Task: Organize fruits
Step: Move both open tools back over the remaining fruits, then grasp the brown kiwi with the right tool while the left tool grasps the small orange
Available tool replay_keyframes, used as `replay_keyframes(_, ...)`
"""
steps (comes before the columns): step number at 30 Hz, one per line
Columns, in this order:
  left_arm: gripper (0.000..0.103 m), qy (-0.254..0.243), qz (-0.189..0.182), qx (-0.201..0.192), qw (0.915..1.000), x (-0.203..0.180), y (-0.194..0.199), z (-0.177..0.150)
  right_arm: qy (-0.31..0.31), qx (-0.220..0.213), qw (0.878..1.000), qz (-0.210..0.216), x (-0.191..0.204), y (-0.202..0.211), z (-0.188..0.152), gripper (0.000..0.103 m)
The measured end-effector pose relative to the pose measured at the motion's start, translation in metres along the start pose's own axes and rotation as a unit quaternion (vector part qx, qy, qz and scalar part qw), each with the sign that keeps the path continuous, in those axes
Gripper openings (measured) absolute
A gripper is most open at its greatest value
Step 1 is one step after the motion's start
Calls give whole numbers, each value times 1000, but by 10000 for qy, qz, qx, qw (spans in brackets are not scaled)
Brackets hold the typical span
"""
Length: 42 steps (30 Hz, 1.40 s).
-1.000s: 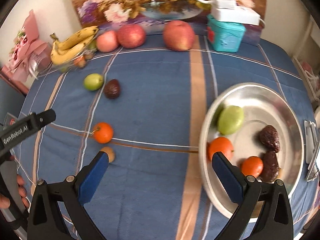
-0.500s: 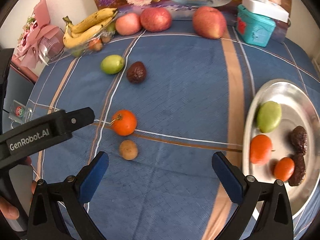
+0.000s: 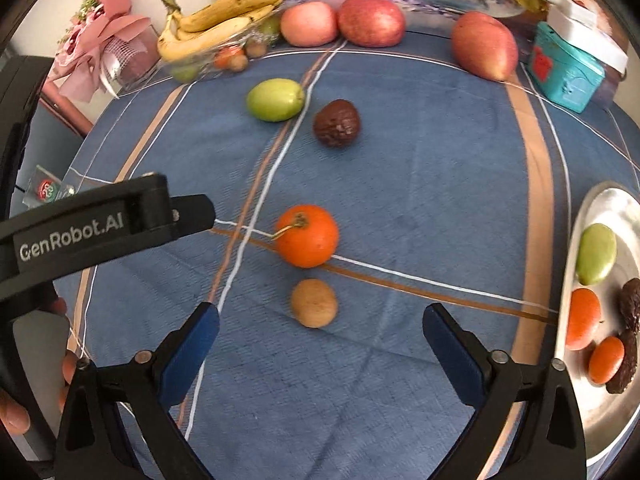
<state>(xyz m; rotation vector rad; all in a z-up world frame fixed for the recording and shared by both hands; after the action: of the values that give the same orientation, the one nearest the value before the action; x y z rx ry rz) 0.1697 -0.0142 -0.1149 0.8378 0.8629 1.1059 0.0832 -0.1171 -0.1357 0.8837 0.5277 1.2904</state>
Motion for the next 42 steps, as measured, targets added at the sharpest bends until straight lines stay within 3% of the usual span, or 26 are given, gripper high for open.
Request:
replay_keyframes(3,103,-20,-8,8,10000,-1,0,1,26,64,10000,-4,3,-5,-2,77)
replay_keyframes(5,103,-21,-5,10,10000,0,0,0,24,66,10000,-7,3,-6,-2,61)
replay_keyframes(8,103,-23,-9,7,10000,-1,0,0,41,81,10000,-28,4,-8,-3,44)
replay_keyframes(14,103,-10,-31,40,10000,-3,-3,0,19,119,9999,97,6,-9,-6,27)
replay_keyframes(18,103,-43,-91,52,9999,-11,-5,-1,-12,65,10000,56,-1,-4,-6,25)
replay_keyframes(25,101,-104,-529,30,9985,-43,-6,-4,-604,-74,9973,-410,-56,9,-2,25)
replay_keyframes(31,79,-508,-750,68,9959,-82,-8,-12,-1120,-203,9921,-534,-93,25,-1,25)
replay_keyframes(42,43,-719,-824,234,9937,-114,-23,-23,-1007,-455,9923,-561,-104,55,7,25)
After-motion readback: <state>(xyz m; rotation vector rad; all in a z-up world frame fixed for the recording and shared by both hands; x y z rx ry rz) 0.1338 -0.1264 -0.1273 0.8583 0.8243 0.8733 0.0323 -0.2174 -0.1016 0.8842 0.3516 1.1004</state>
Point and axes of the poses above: each gripper's, at about its wrist camera, not at the fingertips, and y roughly against the way its jaws point, x to its left, z to its top, the point moved 9 cm from there along -y, roughly the way its jaws point, and after that the axes turned 11 degrees about -x, right-handed, at the moved point
